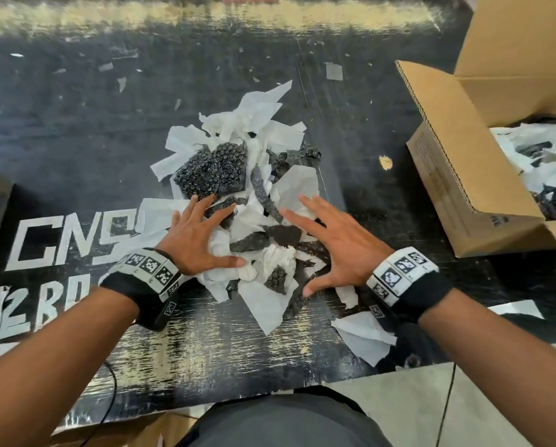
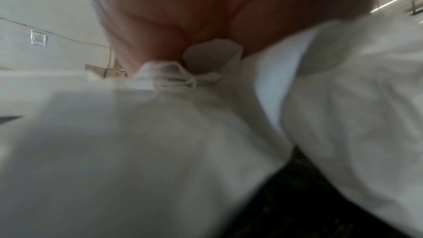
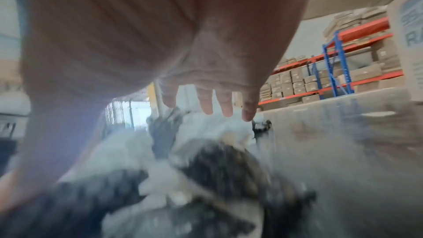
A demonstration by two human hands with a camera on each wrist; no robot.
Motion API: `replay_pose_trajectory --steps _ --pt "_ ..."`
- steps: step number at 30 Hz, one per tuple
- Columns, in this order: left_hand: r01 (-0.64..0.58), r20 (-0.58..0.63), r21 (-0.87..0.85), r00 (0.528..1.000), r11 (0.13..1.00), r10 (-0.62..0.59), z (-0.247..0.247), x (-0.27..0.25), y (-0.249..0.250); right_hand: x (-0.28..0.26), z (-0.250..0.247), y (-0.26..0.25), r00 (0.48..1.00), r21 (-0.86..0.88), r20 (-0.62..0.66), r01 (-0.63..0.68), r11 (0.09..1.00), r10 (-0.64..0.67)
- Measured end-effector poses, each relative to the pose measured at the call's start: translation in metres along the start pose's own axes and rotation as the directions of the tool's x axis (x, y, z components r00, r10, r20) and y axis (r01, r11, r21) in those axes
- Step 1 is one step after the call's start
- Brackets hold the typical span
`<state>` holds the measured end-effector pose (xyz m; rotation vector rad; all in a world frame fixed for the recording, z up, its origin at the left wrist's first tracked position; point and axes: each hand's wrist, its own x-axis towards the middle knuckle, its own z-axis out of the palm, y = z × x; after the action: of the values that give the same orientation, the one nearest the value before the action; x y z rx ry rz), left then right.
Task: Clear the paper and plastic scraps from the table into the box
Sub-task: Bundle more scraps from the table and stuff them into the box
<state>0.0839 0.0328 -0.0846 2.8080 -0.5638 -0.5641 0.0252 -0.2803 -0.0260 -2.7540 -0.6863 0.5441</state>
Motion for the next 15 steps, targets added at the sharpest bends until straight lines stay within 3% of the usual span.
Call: replay_pose_trajectory --steps 4,9,15 --pt "-0.002 0.015 0.002 1.0 1.0 0.002 -0.001 0.0 -0.001 -0.042 -0.011 0.002 0.997 -0.026 0.082 0.001 1.0 0.001" --pt "0.003 0.021 0.016 1.0 1.0 -0.003 0.0 0.0 0.0 -0.072 0.025 0.026 0.971 -0.153 0.224 -0.054 0.987 0.088" --pt "0.01 0.014 0.031 1.0 0.999 -0.01 0.002 0.002 0.0 -0.04 0.036 0.038 0.997 -0.022 0.031 -0.071 0.997 0.072"
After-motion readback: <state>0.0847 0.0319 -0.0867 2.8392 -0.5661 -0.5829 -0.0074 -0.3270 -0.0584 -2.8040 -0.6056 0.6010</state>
